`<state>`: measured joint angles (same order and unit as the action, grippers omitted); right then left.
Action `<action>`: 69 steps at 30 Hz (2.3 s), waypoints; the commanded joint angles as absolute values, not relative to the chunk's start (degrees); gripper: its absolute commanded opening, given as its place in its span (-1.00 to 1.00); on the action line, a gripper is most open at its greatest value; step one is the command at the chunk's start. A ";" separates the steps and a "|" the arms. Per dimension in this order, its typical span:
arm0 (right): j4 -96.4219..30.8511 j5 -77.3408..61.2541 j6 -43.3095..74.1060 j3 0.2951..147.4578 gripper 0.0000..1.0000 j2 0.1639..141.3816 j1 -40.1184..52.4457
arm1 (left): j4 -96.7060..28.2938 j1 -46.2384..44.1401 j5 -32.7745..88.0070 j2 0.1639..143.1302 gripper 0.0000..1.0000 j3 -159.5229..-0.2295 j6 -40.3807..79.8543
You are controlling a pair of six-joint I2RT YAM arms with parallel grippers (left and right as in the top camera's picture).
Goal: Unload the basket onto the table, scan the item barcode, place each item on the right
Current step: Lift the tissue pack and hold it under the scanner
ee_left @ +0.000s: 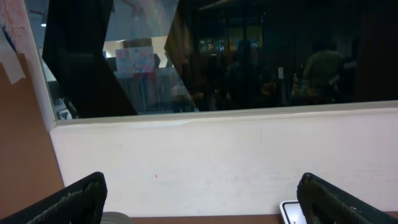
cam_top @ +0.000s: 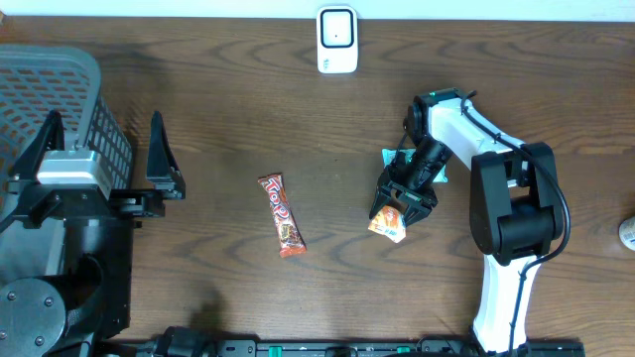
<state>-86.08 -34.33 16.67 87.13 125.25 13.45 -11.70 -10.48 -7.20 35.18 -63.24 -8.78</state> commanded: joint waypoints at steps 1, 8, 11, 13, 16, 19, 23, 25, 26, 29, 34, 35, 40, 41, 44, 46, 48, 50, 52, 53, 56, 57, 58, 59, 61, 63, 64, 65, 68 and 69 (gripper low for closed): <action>-86.19 -35.92 15.62 87.64 0.12 126.23 13.61 | -11.25 -10.20 -7.05 34.83 0.96 -63.20 -8.05; -78.52 -48.23 13.65 89.23 0.12 126.23 13.41 | -11.22 -10.20 -7.05 34.83 0.96 -63.20 -8.05; -73.03 -53.69 14.61 93.23 0.04 126.23 13.43 | -11.25 -10.20 -7.05 34.83 0.96 -63.20 -8.03; -70.96 -54.76 16.05 96.92 0.02 126.23 13.43 | -11.25 -10.20 -7.05 34.83 0.95 -63.20 -8.03; -68.12 -54.41 18.52 104.66 0.01 126.23 13.56 | -11.25 -10.20 -7.05 34.83 0.96 -63.20 -8.03; -65.41 -49.54 21.26 113.65 0.01 126.23 13.89 | -11.25 -10.20 -7.05 34.83 0.96 -63.20 -8.03; -61.71 -38.09 22.65 125.80 0.03 126.23 14.68 | -11.25 -10.20 -7.05 34.83 0.96 -63.20 -8.03; -59.07 -31.51 22.72 129.97 0.03 126.23 15.14 | -11.25 -10.20 -7.05 34.83 0.96 -63.20 -8.03; -57.21 -27.44 22.72 131.76 0.02 126.23 15.51 | -11.25 -10.20 -7.05 34.83 0.96 -63.20 -8.03; -51.46 -18.37 22.70 133.16 0.00 126.23 16.71 | -11.25 -10.20 -7.05 34.83 0.96 -63.20 -8.01; -42.26 -6.63 22.28 131.98 -0.05 126.80 18.79 | -11.20 -10.20 -7.03 34.83 0.96 -63.20 -7.99; -40.84 -4.95 21.67 131.83 -0.08 127.20 19.09 | -11.16 -10.20 -7.03 34.83 0.96 -63.20 -7.99; -32.18 -0.84 16.64 131.83 -0.10 130.54 20.60 | -10.98 -10.20 -7.05 34.83 0.96 -63.20 -8.01; -29.95 -0.43 16.60 131.83 -0.10 131.76 20.80 | -10.98 -10.20 -7.05 34.83 0.96 -63.20 -8.01; -24.56 -0.32 16.64 131.83 -0.11 135.26 21.08 | -10.98 -10.20 -7.05 34.83 0.96 -63.20 -8.03; -20.01 -0.30 16.64 131.83 -0.13 138.30 21.10 | -10.98 -10.20 -7.05 34.83 0.96 -63.20 -8.03; -16.40 -0.30 16.64 131.83 -0.17 140.64 21.10 | -10.96 -10.20 -7.05 34.83 0.96 -63.20 -8.03; -13.58 -0.01 16.60 131.83 -0.17 142.39 21.10 | -10.90 -10.20 -7.03 34.83 0.95 -63.20 -8.01; -11.05 1.30 16.64 131.83 -0.17 144.14 21.10 | -10.79 -10.20 -7.03 34.83 0.96 -63.20 -8.01; -10.20 2.31 16.64 131.83 -0.17 144.84 21.10 | -10.79 -10.20 -7.03 34.83 0.96 -63.20 -8.01; -8.95 4.40 16.67 131.83 -0.17 146.34 21.10 | -10.79 -10.20 -7.05 34.83 0.96 -63.20 -8.01; -8.97 4.47 16.67 131.83 -0.19 146.39 21.10 | -10.79 -10.20 -7.03 34.83 0.96 -63.20 -8.01; -8.84 4.64 16.64 131.83 -0.21 146.87 21.10 | -10.76 -10.20 -7.03 34.83 0.96 -63.20 -7.99; -8.71 4.64 16.64 131.83 -0.21 146.96 21.10 | -10.72 -10.20 -7.03 34.83 0.96 -63.20 -7.90; -8.75 4.64 16.64 131.83 -0.21 146.96 21.10 | -10.72 -10.20 -7.01 34.83 0.96 -63.20 -7.55; -8.58 4.64 16.64 131.83 -0.21 146.96 21.10 | -10.59 -10.20 -7.03 34.83 0.96 -63.20 -7.57; -8.49 4.64 16.64 131.85 -0.21 146.96 21.10 | -10.57 -10.20 -7.03 34.83 0.96 -63.20 -7.57; -8.54 4.62 16.64 131.85 -0.22 146.96 21.10 | -10.57 -10.20 -7.05 34.83 0.96 -63.20 -7.60; -9.02 4.64 16.40 131.85 -0.24 146.96 21.10 | -10.55 -10.20 -7.05 34.83 0.96 -63.20 -7.60; -9.15 4.67 16.40 131.85 -0.24 146.96 21.10 | -10.52 -10.20 -7.05 34.83 0.96 -63.20 -7.60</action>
<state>-8.97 3.70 17.32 131.66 146.65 20.93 -11.16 -10.50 -7.20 35.18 -63.24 -8.69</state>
